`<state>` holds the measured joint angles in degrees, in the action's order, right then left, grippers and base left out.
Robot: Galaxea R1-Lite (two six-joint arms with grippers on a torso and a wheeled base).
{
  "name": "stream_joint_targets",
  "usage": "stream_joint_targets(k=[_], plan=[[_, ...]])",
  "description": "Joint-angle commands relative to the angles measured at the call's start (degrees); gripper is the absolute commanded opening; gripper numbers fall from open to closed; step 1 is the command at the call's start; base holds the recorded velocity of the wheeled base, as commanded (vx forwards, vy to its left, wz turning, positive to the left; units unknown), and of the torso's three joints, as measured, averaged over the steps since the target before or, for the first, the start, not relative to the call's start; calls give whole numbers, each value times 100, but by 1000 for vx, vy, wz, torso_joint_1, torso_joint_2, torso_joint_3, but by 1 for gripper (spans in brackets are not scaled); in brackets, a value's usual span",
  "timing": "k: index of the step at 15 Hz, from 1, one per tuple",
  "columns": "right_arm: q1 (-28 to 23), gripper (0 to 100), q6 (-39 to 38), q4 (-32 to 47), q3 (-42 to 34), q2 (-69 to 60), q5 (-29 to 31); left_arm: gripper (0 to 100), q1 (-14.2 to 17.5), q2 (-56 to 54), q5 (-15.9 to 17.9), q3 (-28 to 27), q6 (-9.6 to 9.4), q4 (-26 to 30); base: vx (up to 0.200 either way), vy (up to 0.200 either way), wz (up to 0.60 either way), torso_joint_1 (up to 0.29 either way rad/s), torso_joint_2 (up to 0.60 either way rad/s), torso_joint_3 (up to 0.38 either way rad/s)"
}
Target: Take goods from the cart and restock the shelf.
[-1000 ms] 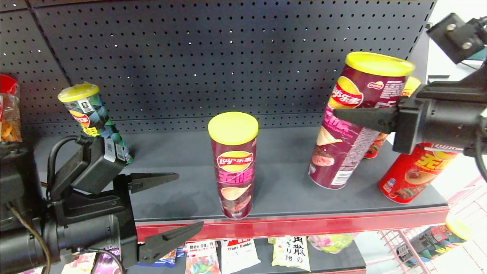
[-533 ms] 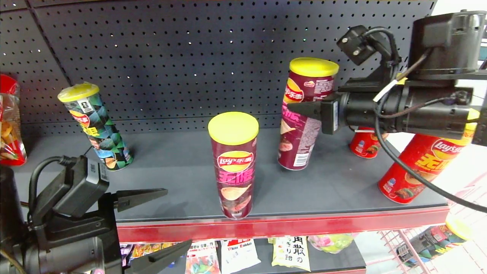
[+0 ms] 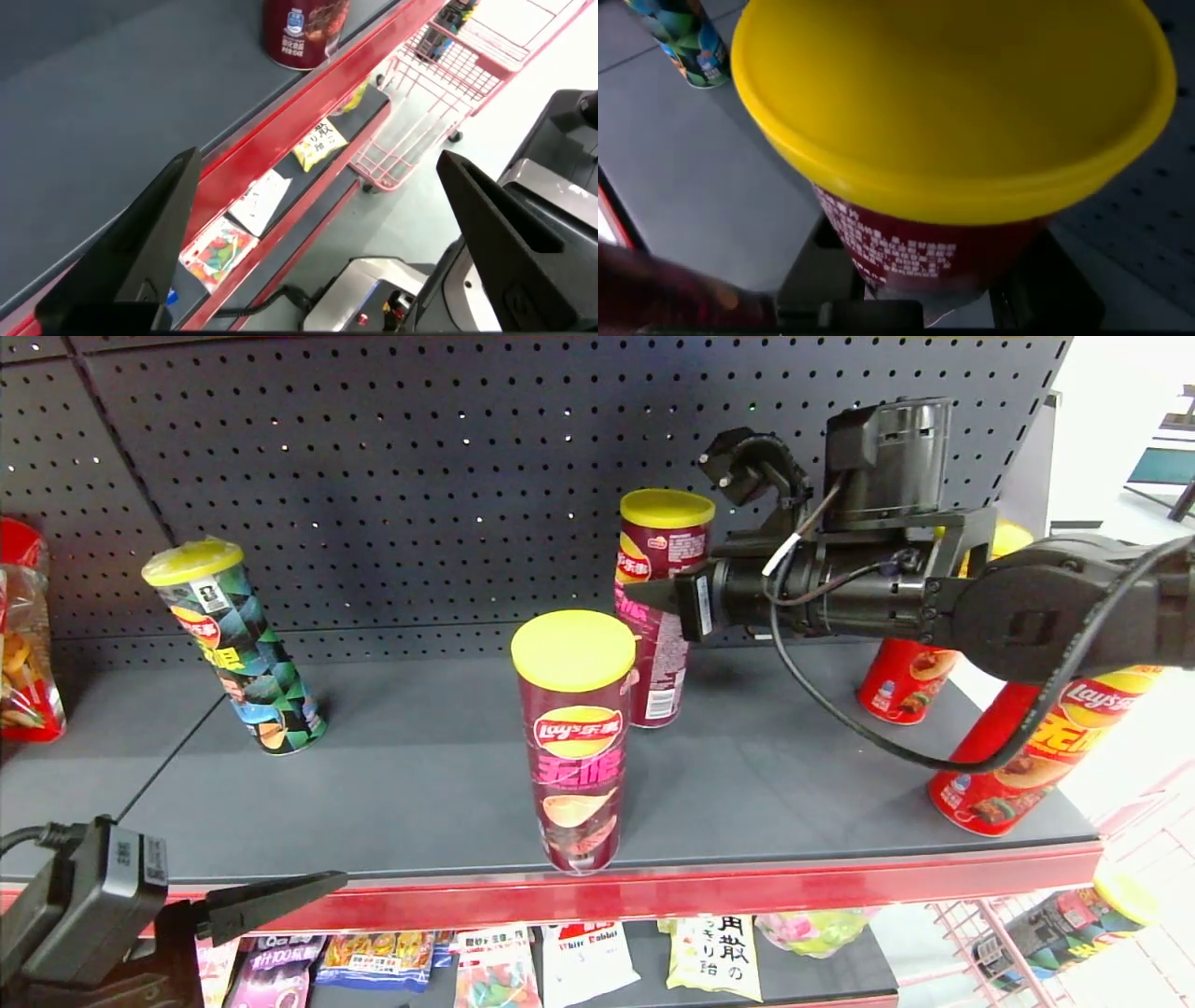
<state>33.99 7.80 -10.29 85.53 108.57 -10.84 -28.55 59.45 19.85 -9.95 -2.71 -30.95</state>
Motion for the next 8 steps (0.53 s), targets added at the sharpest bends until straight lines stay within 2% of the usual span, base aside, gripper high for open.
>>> stream_joint_targets(k=[1,5,8], plan=[[73,0,-7,-8,148,340,-24,100,-1,-153,-51,54,7,-7,0,0,0,0,0,0],[161,0,-16,-465,139,586,-112,100,-1,-197,-86,63,7,-7,0,0,0,0,0,0],[205,0,-24,-527,113,622,-112,100,-1,-241,-104,81,7,-7,0,0,0,0,0,0]])
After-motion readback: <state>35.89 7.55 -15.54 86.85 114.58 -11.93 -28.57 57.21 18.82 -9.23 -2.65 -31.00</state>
